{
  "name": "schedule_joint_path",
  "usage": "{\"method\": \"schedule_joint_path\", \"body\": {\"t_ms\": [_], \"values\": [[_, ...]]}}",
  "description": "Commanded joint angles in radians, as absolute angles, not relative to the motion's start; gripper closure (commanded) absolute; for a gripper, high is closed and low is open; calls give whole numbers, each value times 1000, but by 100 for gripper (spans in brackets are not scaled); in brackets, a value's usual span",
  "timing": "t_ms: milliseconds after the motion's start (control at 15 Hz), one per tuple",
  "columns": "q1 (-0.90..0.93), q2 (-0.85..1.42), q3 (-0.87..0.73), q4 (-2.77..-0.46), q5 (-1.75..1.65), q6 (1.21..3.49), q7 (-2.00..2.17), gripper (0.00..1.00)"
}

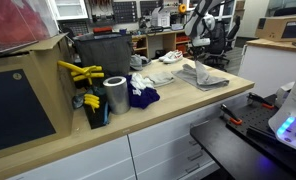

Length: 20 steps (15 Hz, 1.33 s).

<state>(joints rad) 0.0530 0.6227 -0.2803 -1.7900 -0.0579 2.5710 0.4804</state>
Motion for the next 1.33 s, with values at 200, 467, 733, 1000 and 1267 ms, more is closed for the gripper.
{"method": "schedule_joint_path", "body": {"t_ms": [200,467,733,1000,1267], "values": [[89,485,-244,-1835,-84,2486,485,98],[111,471,-198,-1840,-90,2463,489,98],[130,489,-164,-1827,-83,2456,493,98],[134,500,-134,-1817,-66,2448,487,98],[129,505,-102,-1814,-40,2437,483,98]]}}
